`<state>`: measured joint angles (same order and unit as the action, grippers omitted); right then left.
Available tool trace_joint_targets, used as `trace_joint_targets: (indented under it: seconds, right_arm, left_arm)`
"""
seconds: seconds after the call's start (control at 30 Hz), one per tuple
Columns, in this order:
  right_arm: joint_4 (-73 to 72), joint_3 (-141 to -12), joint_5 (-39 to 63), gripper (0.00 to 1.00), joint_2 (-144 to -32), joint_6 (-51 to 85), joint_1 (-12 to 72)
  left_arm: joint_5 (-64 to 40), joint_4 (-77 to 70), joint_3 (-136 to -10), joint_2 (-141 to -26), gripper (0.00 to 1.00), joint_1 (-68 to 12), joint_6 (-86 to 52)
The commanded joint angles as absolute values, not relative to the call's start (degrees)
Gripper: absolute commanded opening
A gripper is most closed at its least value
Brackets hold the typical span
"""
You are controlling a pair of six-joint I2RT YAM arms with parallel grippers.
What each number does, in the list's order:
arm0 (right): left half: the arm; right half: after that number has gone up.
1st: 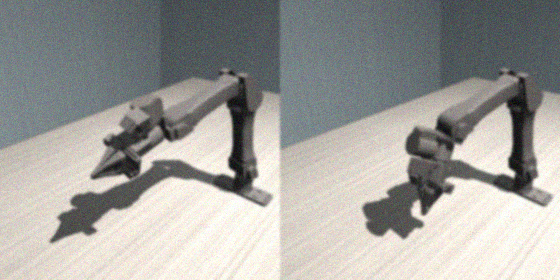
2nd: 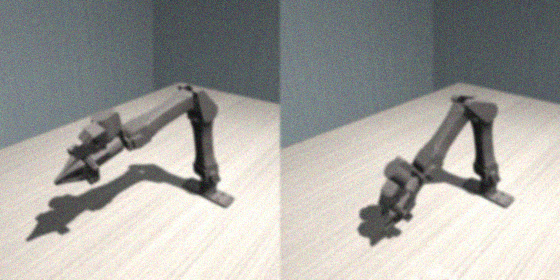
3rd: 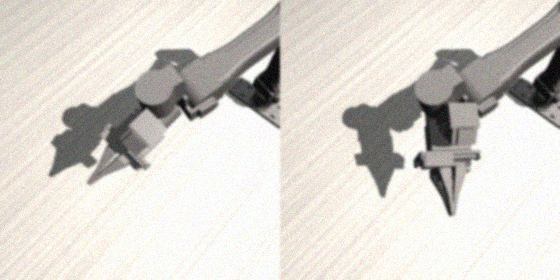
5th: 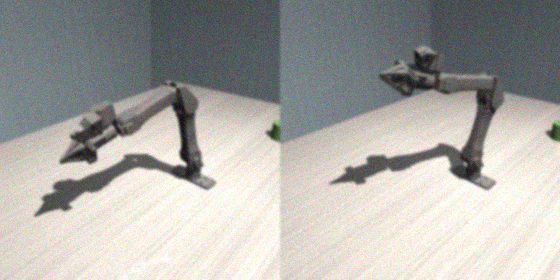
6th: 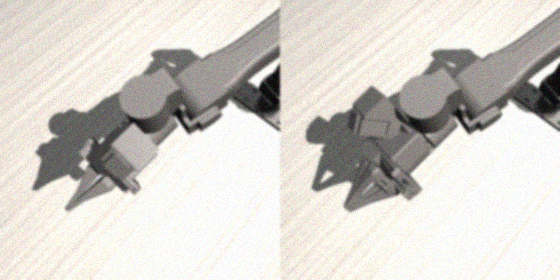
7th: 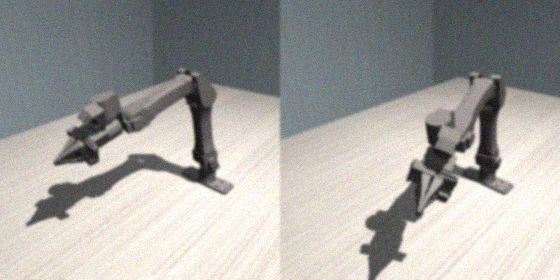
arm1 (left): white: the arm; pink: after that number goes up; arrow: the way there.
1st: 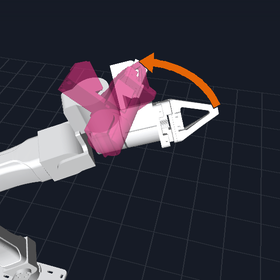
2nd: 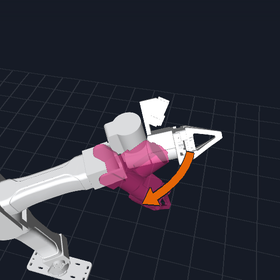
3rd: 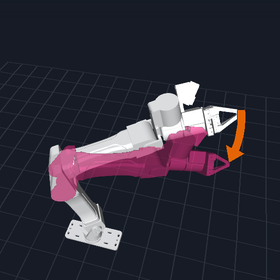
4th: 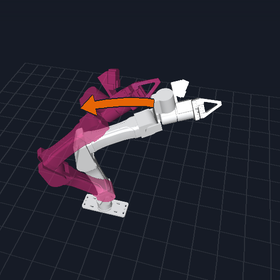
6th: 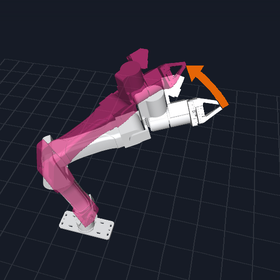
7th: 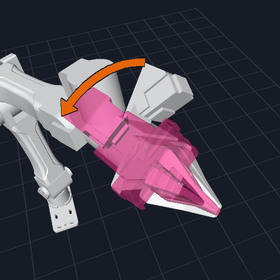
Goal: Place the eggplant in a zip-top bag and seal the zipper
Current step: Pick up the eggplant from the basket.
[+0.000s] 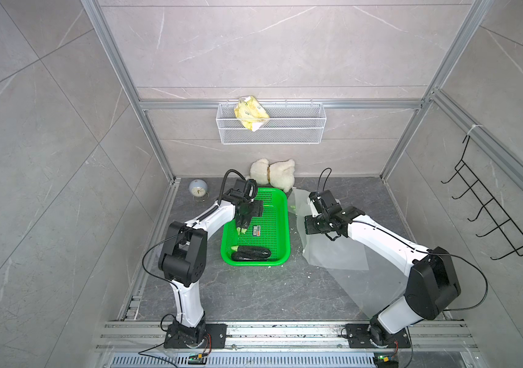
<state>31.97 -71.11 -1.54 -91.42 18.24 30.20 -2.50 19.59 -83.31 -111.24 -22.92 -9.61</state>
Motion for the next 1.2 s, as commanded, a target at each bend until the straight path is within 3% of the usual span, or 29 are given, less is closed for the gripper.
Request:
trace_joint_targets:
  seconds: [0.0, 0.23, 0.6, 0.9, 1.03, 1.17]
  right_arm:
    - [31.61, -70.05, -0.79, 0.0, -90.87, 18.02, 30.11]
    - [31.26, -69.44, -0.1, 0.0, -90.4, 18.35, 29.97]
    - [31.06, -69.41, 0.34, 0.0, -90.42, 18.46, 29.88]
    - [30.99, -69.02, 0.26, 0.0, -89.8, 18.46, 29.88]
    - [31.03, -69.01, 0.22, 0.0, -89.65, 18.37, 29.89]
    - [30.88, -68.95, 0.74, 0.0, -89.4, 18.16, 29.58]
  left_arm:
    - [2.57, 22.28, -87.53, -114.91, 0.71, -22.76, -7.22]
    - [6.53, 20.93, -87.59, -116.59, 0.71, -22.68, -7.78]
    - [-0.7, 22.01, -89.22, -121.41, 0.67, -22.67, -10.19]
    - [-0.86, 23.17, -90.31, -122.5, 0.48, -22.68, -10.55]
    - [-1.77, 22.81, -89.3, -120.4, 0.29, -22.68, -11.04]
    - [-4.02, 22.51, -88.57, -117.54, 0.26, -22.68, -11.32]
